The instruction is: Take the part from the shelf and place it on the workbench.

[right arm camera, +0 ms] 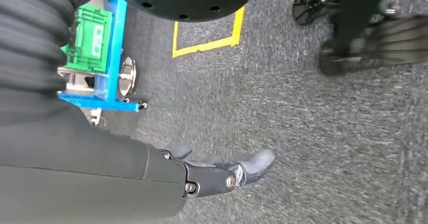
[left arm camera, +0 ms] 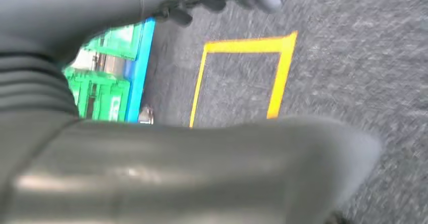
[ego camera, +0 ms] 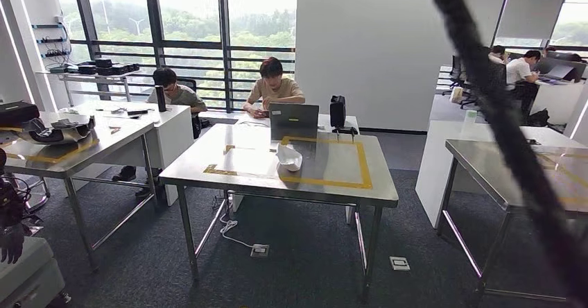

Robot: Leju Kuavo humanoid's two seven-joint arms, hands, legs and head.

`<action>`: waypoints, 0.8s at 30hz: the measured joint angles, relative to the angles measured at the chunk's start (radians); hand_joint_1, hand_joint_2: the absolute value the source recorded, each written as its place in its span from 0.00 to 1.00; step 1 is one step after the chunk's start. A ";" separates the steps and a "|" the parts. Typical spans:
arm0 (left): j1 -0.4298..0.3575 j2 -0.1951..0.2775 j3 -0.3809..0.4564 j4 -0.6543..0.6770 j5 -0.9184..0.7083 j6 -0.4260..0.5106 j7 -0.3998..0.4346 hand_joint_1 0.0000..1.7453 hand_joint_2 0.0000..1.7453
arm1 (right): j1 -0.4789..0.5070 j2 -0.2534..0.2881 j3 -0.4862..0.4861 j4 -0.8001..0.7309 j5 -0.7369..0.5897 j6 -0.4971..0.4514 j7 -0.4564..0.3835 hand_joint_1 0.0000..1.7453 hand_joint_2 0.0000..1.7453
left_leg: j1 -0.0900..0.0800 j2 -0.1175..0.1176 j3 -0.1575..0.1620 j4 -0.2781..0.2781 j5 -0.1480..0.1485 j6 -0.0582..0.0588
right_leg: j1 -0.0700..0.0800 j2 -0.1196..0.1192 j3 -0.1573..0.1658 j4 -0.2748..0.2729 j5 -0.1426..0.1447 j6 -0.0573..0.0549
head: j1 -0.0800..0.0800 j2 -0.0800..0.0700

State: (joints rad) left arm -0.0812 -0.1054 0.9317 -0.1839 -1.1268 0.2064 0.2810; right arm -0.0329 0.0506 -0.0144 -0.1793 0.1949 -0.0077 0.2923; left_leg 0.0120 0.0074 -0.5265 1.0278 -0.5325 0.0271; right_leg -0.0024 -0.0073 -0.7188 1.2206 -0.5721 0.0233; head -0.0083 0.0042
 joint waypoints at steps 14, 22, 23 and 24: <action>0.029 0.022 -0.203 -0.099 0.295 -0.059 -0.082 0.00 0.00 | 0.085 -0.004 -0.012 0.000 -0.036 0.001 -0.094 0.00 0.00 | -0.001 0.004 -0.060 -0.021 0.067 -0.010 | 0.013 0.003 0.234 -0.242 0.046 -0.028 | -0.001 0.000; 0.087 0.046 -0.378 -0.130 0.520 -0.097 -0.136 0.00 0.00 | 0.109 -0.006 -0.012 -0.035 -0.079 0.002 -0.148 0.00 0.00 | 0.002 0.000 -0.056 -0.029 0.101 -0.044 | 0.017 0.000 0.220 -0.229 0.054 -0.044 | 0.000 0.000; 0.095 0.048 -0.402 -0.133 0.548 -0.102 -0.143 0.00 0.00 | 0.112 -0.008 -0.012 -0.041 -0.084 0.002 -0.154 0.00 0.00 | 0.002 0.000 -0.056 -0.029 0.102 -0.045 | 0.017 0.000 0.219 -0.229 0.054 -0.044 | 0.000 0.000; 0.102 0.049 -0.426 -0.136 0.577 -0.107 -0.150 0.00 0.00 | 0.116 -0.009 -0.012 -0.048 -0.089 0.002 -0.161 0.00 0.00 | 0.002 0.000 -0.057 -0.029 0.102 -0.046 | 0.017 0.000 0.218 -0.228 0.054 -0.045 | 0.000 0.000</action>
State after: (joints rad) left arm 0.0206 -0.0561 0.5055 -0.3200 -0.5500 0.0996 0.1314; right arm 0.0833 0.0412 -0.0263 -0.2276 0.1056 -0.0058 0.1310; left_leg 0.0142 0.0071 -0.5835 0.9991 -0.4302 -0.0185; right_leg 0.0142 -0.0072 -0.5005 0.9923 -0.5179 -0.0212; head -0.0088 0.0042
